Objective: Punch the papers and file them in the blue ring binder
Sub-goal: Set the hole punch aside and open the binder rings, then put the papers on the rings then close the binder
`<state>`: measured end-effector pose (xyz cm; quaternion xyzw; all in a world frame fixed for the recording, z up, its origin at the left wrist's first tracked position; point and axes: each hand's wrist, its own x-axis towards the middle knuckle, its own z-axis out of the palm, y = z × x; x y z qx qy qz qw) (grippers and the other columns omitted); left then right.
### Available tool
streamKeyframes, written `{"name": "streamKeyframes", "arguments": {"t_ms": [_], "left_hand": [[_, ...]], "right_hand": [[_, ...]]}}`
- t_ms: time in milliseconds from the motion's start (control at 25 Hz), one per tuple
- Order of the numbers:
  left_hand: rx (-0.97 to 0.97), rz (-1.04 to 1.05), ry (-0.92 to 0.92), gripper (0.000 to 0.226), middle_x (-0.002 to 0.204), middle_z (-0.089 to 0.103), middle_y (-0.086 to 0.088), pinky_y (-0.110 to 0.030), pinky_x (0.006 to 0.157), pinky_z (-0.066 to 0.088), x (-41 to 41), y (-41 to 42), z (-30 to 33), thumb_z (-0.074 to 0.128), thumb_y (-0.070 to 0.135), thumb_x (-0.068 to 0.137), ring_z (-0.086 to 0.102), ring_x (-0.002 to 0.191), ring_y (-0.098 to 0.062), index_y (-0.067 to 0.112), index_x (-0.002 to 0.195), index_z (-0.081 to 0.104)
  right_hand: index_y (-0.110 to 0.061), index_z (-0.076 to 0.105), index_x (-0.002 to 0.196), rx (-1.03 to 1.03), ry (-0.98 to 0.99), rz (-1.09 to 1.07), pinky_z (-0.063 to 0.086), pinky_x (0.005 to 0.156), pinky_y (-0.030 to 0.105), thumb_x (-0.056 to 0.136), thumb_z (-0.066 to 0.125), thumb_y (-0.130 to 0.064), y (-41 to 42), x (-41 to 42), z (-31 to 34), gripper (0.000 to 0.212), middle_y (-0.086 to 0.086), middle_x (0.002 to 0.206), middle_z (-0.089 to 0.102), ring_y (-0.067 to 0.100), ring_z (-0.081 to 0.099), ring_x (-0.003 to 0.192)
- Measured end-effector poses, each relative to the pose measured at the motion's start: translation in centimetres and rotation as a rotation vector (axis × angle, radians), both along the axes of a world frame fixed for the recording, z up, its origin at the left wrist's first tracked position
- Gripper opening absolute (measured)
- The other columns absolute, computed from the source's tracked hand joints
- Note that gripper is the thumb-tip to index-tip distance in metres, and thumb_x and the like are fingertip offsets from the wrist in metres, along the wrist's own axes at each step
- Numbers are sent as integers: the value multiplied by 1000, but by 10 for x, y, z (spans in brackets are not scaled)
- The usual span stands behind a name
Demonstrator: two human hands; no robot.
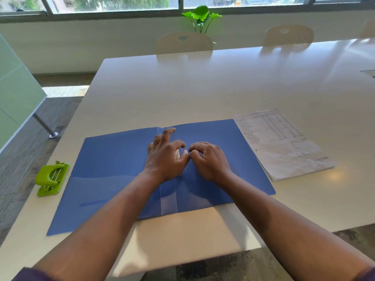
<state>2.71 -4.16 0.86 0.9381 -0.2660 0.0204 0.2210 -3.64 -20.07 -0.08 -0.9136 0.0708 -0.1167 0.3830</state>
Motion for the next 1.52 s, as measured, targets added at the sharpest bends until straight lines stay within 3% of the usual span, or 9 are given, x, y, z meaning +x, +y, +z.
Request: {"name": "streamKeyframes", "arguments": {"t_ms": [160,360,600,760,1120,1360,1520], "left_hand": [[-41,-144,-124,40,147,52,-1,-44,108,32,-7,-52,9,58,46,91,39,140,-25,24,123,70],[34,-406,-70,50,157,44,-5,-46,117,24,-21,-138,14,57,47,96,29,150,-25,29,142,58],[133,-473,-10,50,161,39,-7,-47,119,22,-24,-208,2,51,54,99,27,151,-27,26,139,60],[138,-473,15,46,156,45,-6,-47,118,27,-25,-221,-9,54,51,98,35,147,-27,22,132,64],[113,-454,-38,44,147,54,1,-47,113,32,-30,-219,-24,49,53,98,39,141,-24,24,127,65],[117,-450,-33,47,148,53,1,-49,114,31,-31,-218,-24,48,55,98,39,141,-25,24,130,64],[97,-447,-27,44,145,54,3,-48,113,30,-32,-218,-25,49,54,98,39,139,-25,24,125,65]], "right_hand": [[-21,76,92,-27,-27,-163,55,81,38,88,49,-33,-43,-7,4,30,-3,102,76,17,66,96],[-21,75,90,-48,37,-354,52,75,35,84,46,-36,-122,-31,13,34,-1,96,75,22,67,91],[-15,69,128,-181,153,-589,49,103,42,92,56,-34,-203,-51,10,43,7,135,68,30,62,123],[-14,57,139,-271,322,-702,45,102,49,91,55,-47,-245,-56,15,58,12,141,57,37,52,127],[-15,51,137,-305,569,-732,41,101,47,82,62,-65,-280,-50,16,75,14,144,45,39,42,132],[-13,59,127,-209,590,-699,49,97,44,70,72,-73,-290,-38,22,83,17,130,58,40,55,120],[-15,61,108,-89,583,-699,53,96,44,65,78,-70,-297,-40,25,72,14,120,66,37,60,112]]}}
